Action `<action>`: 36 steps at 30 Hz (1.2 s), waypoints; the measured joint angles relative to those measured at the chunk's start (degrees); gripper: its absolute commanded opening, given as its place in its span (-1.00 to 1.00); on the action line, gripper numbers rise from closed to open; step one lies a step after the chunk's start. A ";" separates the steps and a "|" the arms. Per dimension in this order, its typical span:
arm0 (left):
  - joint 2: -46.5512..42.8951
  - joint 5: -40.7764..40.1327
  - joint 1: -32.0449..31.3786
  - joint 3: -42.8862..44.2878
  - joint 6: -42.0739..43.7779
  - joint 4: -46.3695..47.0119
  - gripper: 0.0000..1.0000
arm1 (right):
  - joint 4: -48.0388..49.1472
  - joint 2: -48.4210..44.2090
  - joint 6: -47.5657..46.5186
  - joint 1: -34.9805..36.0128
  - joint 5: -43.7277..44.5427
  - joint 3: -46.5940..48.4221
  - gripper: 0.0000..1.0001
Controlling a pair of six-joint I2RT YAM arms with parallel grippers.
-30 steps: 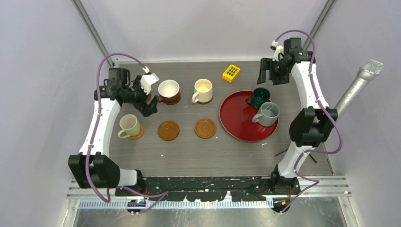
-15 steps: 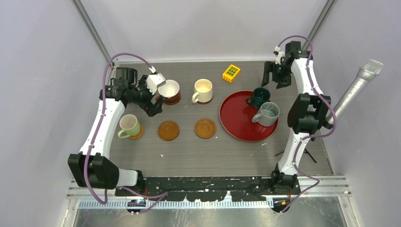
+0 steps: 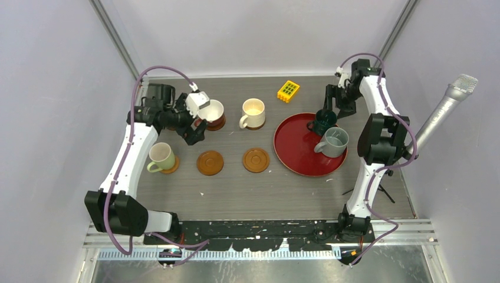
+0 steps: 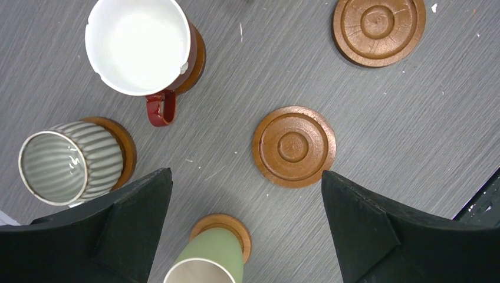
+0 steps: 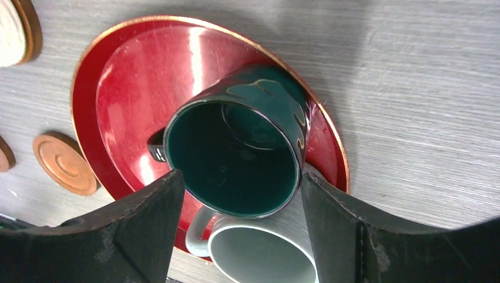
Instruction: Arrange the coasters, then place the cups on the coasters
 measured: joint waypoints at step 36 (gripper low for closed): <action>7.23 -2.60 -14.43 0.83 -4.96 6.03 0.99 | 1.86 -9.51 -11.19 14.43 -1.49 -20.81 0.34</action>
